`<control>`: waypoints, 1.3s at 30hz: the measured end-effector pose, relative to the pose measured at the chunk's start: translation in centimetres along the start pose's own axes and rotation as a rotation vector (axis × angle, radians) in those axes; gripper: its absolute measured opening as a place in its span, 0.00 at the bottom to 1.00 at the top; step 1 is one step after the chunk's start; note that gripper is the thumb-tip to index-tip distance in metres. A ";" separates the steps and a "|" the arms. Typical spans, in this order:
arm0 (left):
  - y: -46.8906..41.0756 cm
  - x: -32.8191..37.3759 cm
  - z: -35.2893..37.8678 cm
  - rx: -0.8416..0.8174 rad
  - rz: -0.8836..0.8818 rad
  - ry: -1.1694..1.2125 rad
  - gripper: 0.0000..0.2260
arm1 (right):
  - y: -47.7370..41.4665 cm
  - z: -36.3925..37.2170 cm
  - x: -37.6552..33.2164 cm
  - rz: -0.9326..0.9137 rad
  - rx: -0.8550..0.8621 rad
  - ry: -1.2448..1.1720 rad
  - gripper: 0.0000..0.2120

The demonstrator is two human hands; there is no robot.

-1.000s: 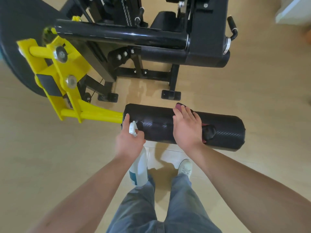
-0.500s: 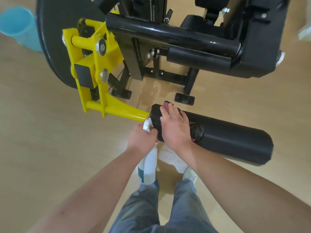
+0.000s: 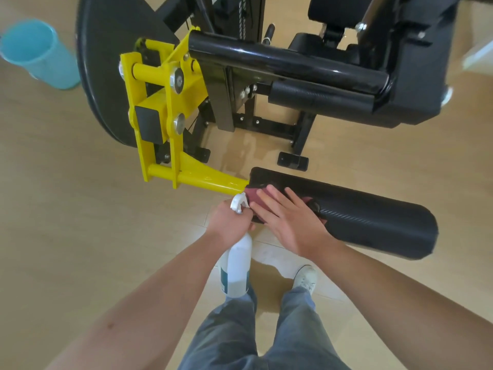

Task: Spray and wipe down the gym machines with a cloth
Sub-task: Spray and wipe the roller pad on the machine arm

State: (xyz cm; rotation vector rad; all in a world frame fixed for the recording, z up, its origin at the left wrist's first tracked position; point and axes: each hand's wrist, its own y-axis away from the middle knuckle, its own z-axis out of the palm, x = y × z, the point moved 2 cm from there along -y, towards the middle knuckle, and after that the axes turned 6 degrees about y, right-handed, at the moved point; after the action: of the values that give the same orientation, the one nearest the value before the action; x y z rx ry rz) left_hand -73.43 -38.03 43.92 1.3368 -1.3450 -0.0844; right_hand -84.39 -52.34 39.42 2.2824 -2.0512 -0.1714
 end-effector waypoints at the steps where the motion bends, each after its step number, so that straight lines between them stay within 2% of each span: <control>1: 0.0 0.2 0.0 0.000 -0.001 -0.002 0.09 | 0.9 0.3 0.4 0.010 -0.010 0.043 0.33; 3: -0.3 0.5 0.0 0.007 0.003 0.001 0.08 | 2.2 0.4 1.2 0.056 -0.032 0.104 0.36; 5: -0.4 0.6 0.1 0.024 0.009 0.004 0.06 | 3.2 0.4 1.7 0.142 -0.037 0.126 0.31; 7: -0.5 0.7 0.3 0.026 0.014 0.015 0.05 | 4.4 0.3 1.8 0.327 -0.009 0.096 0.25; 9: -0.7 0.7 0.3 0.018 0.006 0.030 0.04 | 4.7 0.2 1.4 0.492 0.013 0.039 0.25; 11: -0.9 0.8 0.2 0.009 0.002 0.053 0.04 | 3.1 0.0 0.5 0.551 0.040 -0.014 0.25; 14: -0.8 1.1 0.1 -0.006 0.034 0.027 0.05 | -1.2 -0.8 -1.6 0.494 0.079 -0.064 0.24; 18: -0.7 1.3 -0.1 -0.001 0.087 -0.042 0.08 | -4.6 -1.4 -3.1 0.361 0.054 -0.190 0.31; 23: -0.6 1.8 0.4 -0.005 0.142 -0.142 0.08 | -1.6 -0.2 -0.4 0.282 0.103 -0.024 0.25; 26: 0.5 3.1 1.6 -0.053 0.238 -0.106 0.21 | 1.3 0.1 1.9 0.325 0.103 0.033 0.24; 29: 1.4 4.8 4.1 -0.137 0.316 -0.154 0.27 | 4.3 0.1 3.7 0.351 0.084 0.045 0.24; 37: 2.0 7.4 12.4 -0.250 0.304 -0.190 0.29 | 11.9 0.1 8.9 0.538 0.115 0.031 0.22; 39: 2.0 7.6 14.2 -0.283 0.317 -0.257 0.29 | 14.3 0.5 11.0 0.621 0.155 0.050 0.18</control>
State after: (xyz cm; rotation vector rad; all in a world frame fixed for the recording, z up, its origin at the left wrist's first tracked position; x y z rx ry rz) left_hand -82.20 -51.60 45.58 0.8852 -1.6785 -0.2269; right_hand -97.47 -64.76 40.27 1.5759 -2.6952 0.0838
